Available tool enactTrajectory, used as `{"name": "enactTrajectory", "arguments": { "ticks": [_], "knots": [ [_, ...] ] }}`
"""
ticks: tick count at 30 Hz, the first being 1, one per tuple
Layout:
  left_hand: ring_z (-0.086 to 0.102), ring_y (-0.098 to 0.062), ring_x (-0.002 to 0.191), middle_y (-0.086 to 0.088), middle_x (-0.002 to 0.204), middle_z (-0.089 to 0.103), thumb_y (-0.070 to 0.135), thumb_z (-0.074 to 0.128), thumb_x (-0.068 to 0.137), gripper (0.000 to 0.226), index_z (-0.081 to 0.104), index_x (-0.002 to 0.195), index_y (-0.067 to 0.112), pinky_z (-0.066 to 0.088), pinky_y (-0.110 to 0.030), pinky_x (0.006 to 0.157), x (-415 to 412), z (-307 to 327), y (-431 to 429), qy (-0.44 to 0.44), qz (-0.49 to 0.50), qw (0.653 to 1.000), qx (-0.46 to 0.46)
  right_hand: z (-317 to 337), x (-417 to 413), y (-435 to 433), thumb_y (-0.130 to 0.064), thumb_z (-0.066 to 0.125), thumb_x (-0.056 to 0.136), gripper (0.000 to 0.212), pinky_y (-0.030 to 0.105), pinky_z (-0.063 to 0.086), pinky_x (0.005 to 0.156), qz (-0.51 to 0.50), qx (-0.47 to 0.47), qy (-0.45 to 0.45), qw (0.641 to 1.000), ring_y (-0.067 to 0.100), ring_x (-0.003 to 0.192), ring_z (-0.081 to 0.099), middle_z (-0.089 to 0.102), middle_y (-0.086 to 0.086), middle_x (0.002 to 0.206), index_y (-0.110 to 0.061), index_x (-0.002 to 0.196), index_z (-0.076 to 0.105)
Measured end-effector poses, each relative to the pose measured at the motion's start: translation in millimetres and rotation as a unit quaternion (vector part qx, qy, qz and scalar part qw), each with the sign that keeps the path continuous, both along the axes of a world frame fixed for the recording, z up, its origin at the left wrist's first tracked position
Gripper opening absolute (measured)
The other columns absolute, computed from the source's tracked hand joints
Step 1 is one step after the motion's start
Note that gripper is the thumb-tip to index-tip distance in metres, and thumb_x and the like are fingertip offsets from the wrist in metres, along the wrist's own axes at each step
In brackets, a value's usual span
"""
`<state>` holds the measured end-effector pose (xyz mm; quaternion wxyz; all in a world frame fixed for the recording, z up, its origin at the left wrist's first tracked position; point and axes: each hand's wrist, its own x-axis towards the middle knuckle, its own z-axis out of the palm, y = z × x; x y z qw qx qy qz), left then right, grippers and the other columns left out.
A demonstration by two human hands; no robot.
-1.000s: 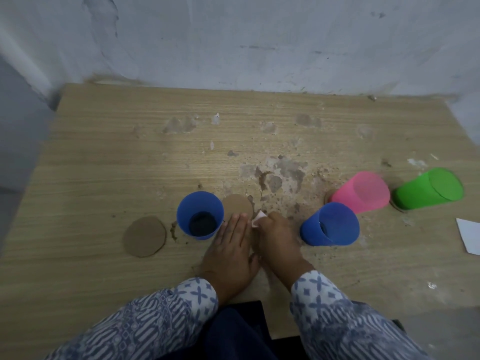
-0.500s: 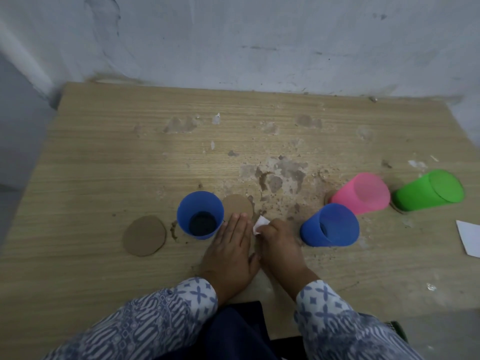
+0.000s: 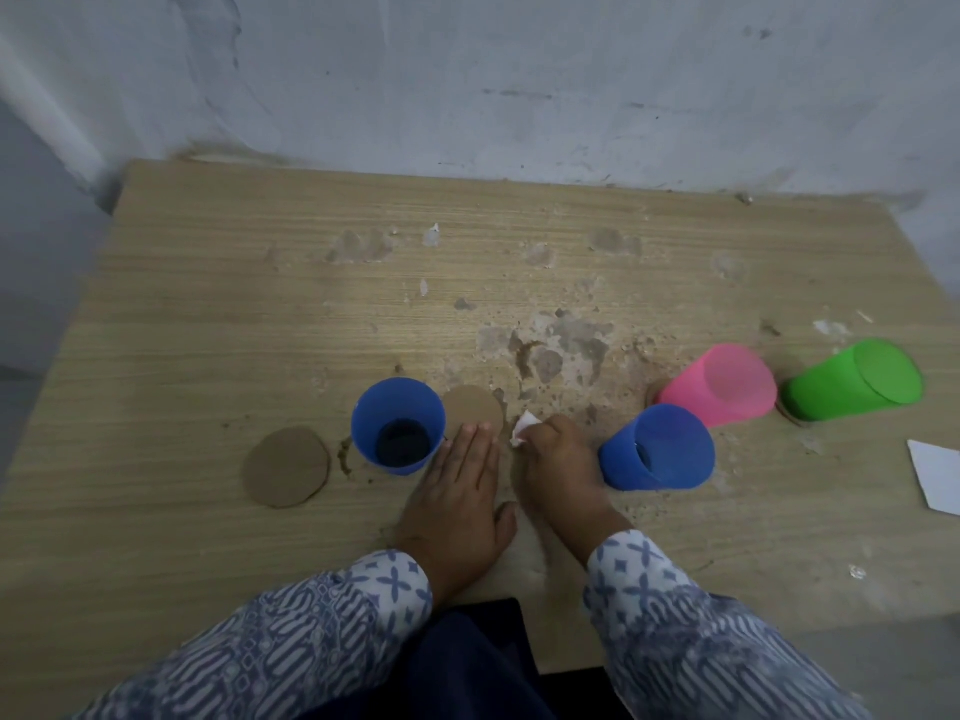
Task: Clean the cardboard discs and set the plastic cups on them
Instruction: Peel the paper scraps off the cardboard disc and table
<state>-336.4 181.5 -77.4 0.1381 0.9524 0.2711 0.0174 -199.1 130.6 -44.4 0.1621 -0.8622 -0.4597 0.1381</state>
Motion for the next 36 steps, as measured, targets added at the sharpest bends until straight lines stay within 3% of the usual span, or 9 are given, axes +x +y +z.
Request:
{"name": "enactTrajectory", "arguments": {
  "ticks": [8,12,16,20,23,26,29,33,36],
  "knots": [
    [0.039,-0.029,0.136,-0.016,0.146,0.042,0.045,0.04,0.087,0.068,0.041,0.14,0.002,0.019,-0.039,0.111,-0.5,-0.2,0.2,-0.009,-0.005,1.0,0.003,-1.8,-15.0,3.2,-0.012,0.052,0.089,0.021,0.031,0.043,0.077,0.011,-0.01,0.005,1.0,0.026,0.09,0.054,0.059,0.013,0.099,-0.008,0.104,0.065],
    [0.041,-0.029,0.134,-0.016,0.144,0.044,0.044,0.039,0.085,0.067,0.045,0.137,0.002,0.021,-0.039,0.109,0.5,1.7,0.3,-0.005,-0.002,1.0,0.006,1.7,-4.1,-7.1,-0.006,0.053,0.086,0.017,0.024,0.04,0.07,-0.011,0.002,0.012,1.0,0.021,0.082,0.055,0.057,0.007,0.093,-0.013,0.097,0.065],
    [0.041,-0.029,0.135,-0.015,0.145,0.043,0.045,0.039,0.085,0.069,0.045,0.138,0.002,0.02,-0.038,0.109,-0.2,0.6,0.3,0.009,0.001,1.0,0.011,0.9,9.0,17.2,-0.005,0.054,0.085,0.015,0.029,0.042,0.067,-0.057,0.011,-0.006,0.998,0.024,0.08,0.053,0.057,0.009,0.093,-0.009,0.094,0.064],
    [0.039,-0.028,0.136,-0.014,0.146,0.042,0.045,0.04,0.087,0.067,0.042,0.14,0.004,0.02,-0.038,0.11,0.1,0.3,-0.3,-0.005,0.003,1.0,-0.001,-7.3,-8.1,10.4,-0.016,0.05,0.089,0.018,0.025,0.041,0.073,0.01,-0.022,-0.026,0.999,0.021,0.087,0.054,0.061,0.006,0.098,-0.013,0.099,0.065],
    [0.04,-0.029,0.135,-0.015,0.145,0.043,0.044,0.041,0.087,0.065,0.044,0.138,0.004,0.021,-0.039,0.109,0.5,1.4,-0.5,-0.011,0.003,1.0,-0.001,-3.6,-13.2,-8.9,-0.011,0.058,0.084,0.019,0.028,0.045,0.073,0.024,-0.001,0.002,1.0,0.023,0.086,0.056,0.06,0.008,0.096,-0.013,0.101,0.067],
    [0.042,-0.029,0.133,-0.015,0.143,0.045,0.044,0.041,0.084,0.067,0.048,0.135,0.002,0.022,-0.038,0.109,0.7,1.8,0.0,0.001,0.002,1.0,0.011,-0.1,1.1,-1.1,-0.01,0.05,0.089,0.016,0.025,0.039,0.067,-0.01,-0.011,0.0,1.0,0.022,0.081,0.055,0.057,0.006,0.09,-0.013,0.094,0.064],
    [0.042,-0.028,0.133,-0.014,0.144,0.045,0.046,0.04,0.084,0.068,0.047,0.136,0.002,0.021,-0.038,0.109,0.3,1.1,0.0,0.007,0.006,1.0,0.01,0.5,10.2,18.1,-0.011,0.049,0.091,0.017,0.03,0.045,0.065,-0.055,0.034,-0.009,0.998,0.024,0.073,0.053,0.056,0.008,0.086,-0.01,0.088,0.065],
    [0.041,-0.028,0.135,-0.014,0.145,0.044,0.046,0.04,0.086,0.069,0.043,0.139,0.003,0.021,-0.038,0.11,-0.2,0.7,0.2,0.001,0.006,1.0,0.001,-8.8,-3.1,19.0,-0.017,0.049,0.09,0.017,0.027,0.041,0.069,-0.011,-0.007,-0.016,1.0,0.022,0.08,0.052,0.058,0.007,0.093,-0.011,0.097,0.063],
    [0.04,-0.029,0.135,-0.015,0.145,0.043,0.045,0.04,0.087,0.067,0.042,0.139,0.003,0.022,-0.039,0.109,0.6,0.9,-0.5,-0.01,0.003,1.0,-0.006,-8.0,-12.5,1.7,-0.008,0.059,0.081,0.015,0.027,0.042,0.068,0.014,-0.004,-0.014,1.0,0.028,0.08,0.057,0.061,0.012,0.089,-0.009,0.094,0.066]
  ]
}}
